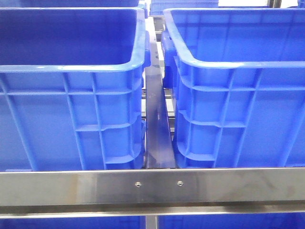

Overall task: Pick red and yellow buttons and place in box
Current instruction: 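Reach the left gripper down into the bin of push buttons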

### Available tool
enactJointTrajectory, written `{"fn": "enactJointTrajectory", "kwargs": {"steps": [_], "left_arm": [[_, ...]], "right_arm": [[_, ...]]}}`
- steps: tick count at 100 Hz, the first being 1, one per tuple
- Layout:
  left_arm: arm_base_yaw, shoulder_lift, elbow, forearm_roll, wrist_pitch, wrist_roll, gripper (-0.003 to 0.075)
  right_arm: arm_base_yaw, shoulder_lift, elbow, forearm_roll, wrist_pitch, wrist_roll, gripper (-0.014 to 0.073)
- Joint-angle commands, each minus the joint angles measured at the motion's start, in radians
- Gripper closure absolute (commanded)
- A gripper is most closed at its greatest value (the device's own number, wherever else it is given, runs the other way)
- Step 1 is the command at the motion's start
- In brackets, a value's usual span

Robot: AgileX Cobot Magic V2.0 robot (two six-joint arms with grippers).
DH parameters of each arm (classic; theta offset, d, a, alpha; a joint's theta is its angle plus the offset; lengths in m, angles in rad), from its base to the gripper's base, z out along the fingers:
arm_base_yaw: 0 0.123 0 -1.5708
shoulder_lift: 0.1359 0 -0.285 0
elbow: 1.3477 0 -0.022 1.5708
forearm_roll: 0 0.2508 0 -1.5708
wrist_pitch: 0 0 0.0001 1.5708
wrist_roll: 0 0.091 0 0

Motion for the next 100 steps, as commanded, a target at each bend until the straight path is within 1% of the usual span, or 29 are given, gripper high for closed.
{"fn": "enactJointTrajectory", "kwargs": {"steps": [1,29,53,57,75,82,90,100], "left_arm": [[-0.005,-0.03,0.053,-0.009,-0.076,-0.009,0.074],[-0.005,-0.03,0.053,-0.009,-0.09,-0.009,0.074],[-0.005,-0.03,0.051,0.0,-0.249,-0.009,0.074],[-0.005,-0.03,0.042,0.0,-0.252,-0.009,0.074],[-0.005,-0.016,-0.031,-0.002,-0.132,-0.009,0.074],[-0.005,0.011,-0.08,-0.002,-0.063,-0.009,0.074],[-0.005,0.057,-0.154,0.007,0.066,-0.009,0.074],[-0.005,0.129,-0.237,0.038,0.179,-0.008,0.074]], "right_arm": [[-0.003,-0.024,-0.017,-0.007,-0.076,0.002,0.0655],[-0.003,-0.024,-0.017,-0.007,-0.076,0.002,0.0655],[-0.003,-0.024,-0.017,-0.007,-0.076,0.002,0.0655],[-0.003,-0.024,-0.017,-0.007,-0.076,0.002,0.0655],[-0.003,-0.024,-0.017,-0.007,-0.076,0.002,0.0655],[-0.003,-0.024,-0.017,-0.007,-0.076,0.002,0.0655],[-0.003,-0.024,-0.017,-0.007,-0.076,0.002,0.0655],[-0.003,-0.024,-0.017,-0.007,-0.076,0.002,0.0655]]}}
